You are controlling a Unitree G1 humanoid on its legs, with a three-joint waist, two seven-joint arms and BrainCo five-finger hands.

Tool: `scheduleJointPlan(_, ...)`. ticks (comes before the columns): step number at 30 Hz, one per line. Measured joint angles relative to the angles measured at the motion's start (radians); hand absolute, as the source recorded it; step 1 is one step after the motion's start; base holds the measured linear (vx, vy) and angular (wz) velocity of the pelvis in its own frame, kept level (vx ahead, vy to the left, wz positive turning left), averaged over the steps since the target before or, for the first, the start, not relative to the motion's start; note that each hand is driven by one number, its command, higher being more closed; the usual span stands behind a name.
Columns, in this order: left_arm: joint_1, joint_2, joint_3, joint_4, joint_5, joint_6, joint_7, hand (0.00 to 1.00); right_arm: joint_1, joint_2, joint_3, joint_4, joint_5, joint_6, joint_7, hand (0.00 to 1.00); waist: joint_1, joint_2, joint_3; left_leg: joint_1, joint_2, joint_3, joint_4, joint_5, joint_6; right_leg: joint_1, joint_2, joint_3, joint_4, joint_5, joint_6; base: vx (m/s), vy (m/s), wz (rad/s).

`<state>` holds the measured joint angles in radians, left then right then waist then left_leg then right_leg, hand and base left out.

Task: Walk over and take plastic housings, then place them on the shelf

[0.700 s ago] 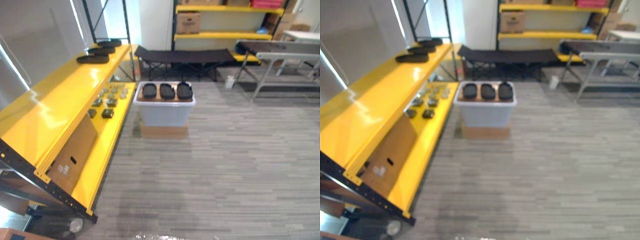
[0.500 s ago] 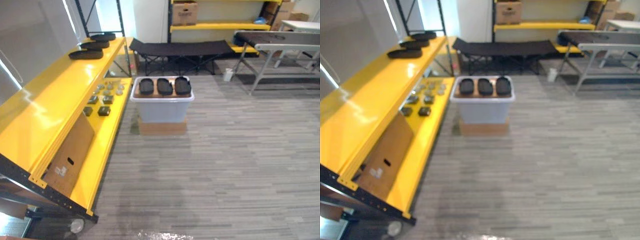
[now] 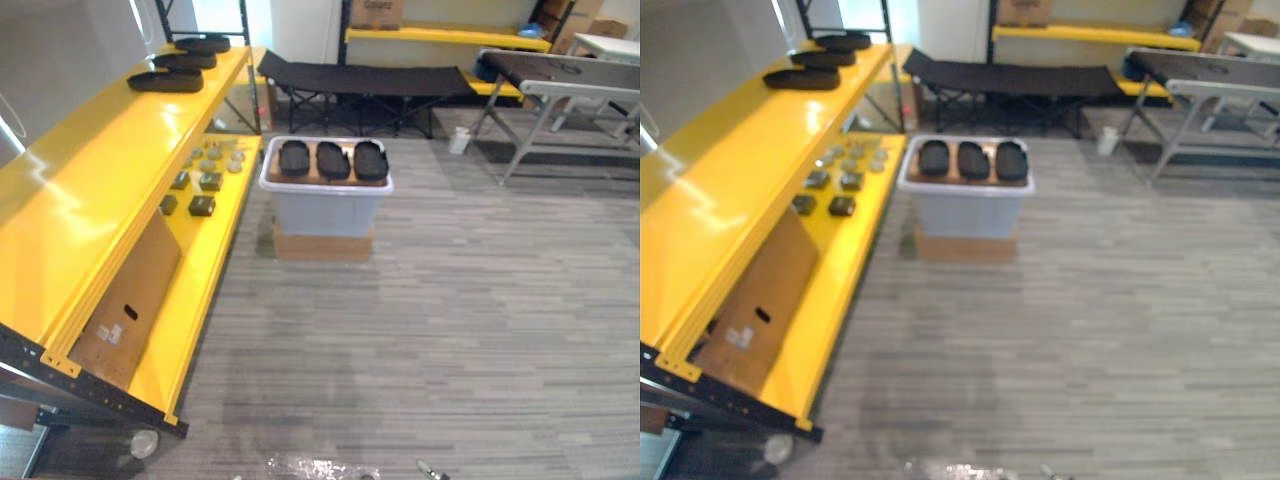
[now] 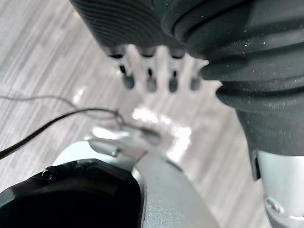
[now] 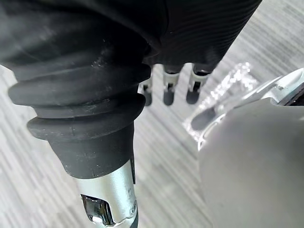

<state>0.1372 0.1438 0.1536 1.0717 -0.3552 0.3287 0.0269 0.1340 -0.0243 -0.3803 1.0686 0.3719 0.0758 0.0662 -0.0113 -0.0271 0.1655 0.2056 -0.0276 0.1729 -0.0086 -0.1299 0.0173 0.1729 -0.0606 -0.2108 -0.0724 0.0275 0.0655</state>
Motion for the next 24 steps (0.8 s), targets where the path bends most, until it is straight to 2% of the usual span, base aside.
scheduleJointPlan(9, 0.002, -0.001, 0.001, -0.002, 0.002, -0.002, 0.000, 0.00, 0.012, 0.000, 0.011, -0.004, -0.006, 0.008, 0.001, 0.00, 0.001, -0.004, -0.002, -0.014, -0.001, 0.001, -0.041, 0.021, 0.007, -0.031, 0.004, -0.005, -0.006, 0.000, -0.002, -0.02, -0.017, 0.00)
scheduleJointPlan(11, 0.002, -0.001, 0.002, -0.001, 0.002, -0.015, 0.000, 0.00, 0.011, 0.000, 0.011, -0.004, -0.017, 0.008, 0.001, 0.00, 0.002, -0.008, 0.002, -0.009, -0.001, 0.006, -0.043, 0.017, 0.002, -0.031, 0.005, 0.002, -0.006, 0.000, -0.002, 0.01, -0.012, -0.10)
scheduleJointPlan(14, 0.002, -0.006, 0.028, -0.001, 0.006, -0.041, -0.010, 0.00, 0.009, 0.000, 0.011, -0.006, -0.024, 0.007, 0.000, 0.00, 0.020, -0.017, 0.014, 0.004, 0.003, 0.037, -0.028, 0.001, -0.013, -0.036, 0.005, 0.021, 0.020, -0.005, -0.004, -0.01, -0.005, -0.25)
scheduleJointPlan(16, -0.001, -0.009, 0.028, -0.007, 0.037, -0.066, -0.026, 0.00, 0.009, -0.001, 0.011, -0.015, -0.018, -0.003, -0.001, 0.00, 0.021, -0.015, 0.041, 0.003, 0.015, 0.054, 0.014, -0.032, 0.005, -0.090, -0.001, 0.020, 0.164, -0.066, -0.002, -0.05, -0.002, -0.26)
scheduleJointPlan(18, -0.002, -0.007, 0.023, -0.022, 0.084, -0.098, -0.035, 0.00, 0.012, 0.001, 0.010, -0.027, 0.008, -0.003, 0.000, 0.00, 0.013, -0.017, 0.079, 0.008, 0.022, 0.058, 0.064, -0.065, 0.031, -0.226, -0.041, 0.004, 0.484, -0.141, 0.011, -0.08, 0.035, -0.10)
scheduleJointPlan(19, -0.001, -0.004, 0.020, -0.024, 0.087, -0.104, -0.034, 0.00, 0.018, 0.001, 0.009, -0.026, 0.008, -0.002, 0.001, 0.00, 0.008, -0.018, 0.083, 0.012, 0.022, 0.058, 0.074, -0.069, 0.035, -0.254, -0.056, -0.011, 0.541, -0.157, 0.008, -0.02, 0.051, 0.03)
scheduleJointPlan(21, 0.000, 0.002, 0.020, -0.026, 0.088, -0.108, -0.036, 0.00, 0.047, 0.015, 0.001, -0.018, 0.015, 0.006, 0.014, 0.00, -0.001, -0.028, 0.089, 0.024, 0.032, 0.053, 0.098, -0.094, 0.034, -0.296, -0.066, -0.009, 0.571, -0.192, 0.006, 0.01, 0.046, 0.03)
scheduleJointPlan(24, -0.014, 0.002, 0.022, -0.022, 0.092, -0.105, -0.038, 0.00, 0.089, 0.031, -0.031, -0.019, 0.006, 0.013, 0.028, 0.00, -0.007, -0.025, 0.090, 0.026, 0.058, 0.029, 0.128, -0.130, 0.019, -0.345, -0.057, -0.007, 0.438, -0.176, 0.017, 0.13, -0.017, 0.18)
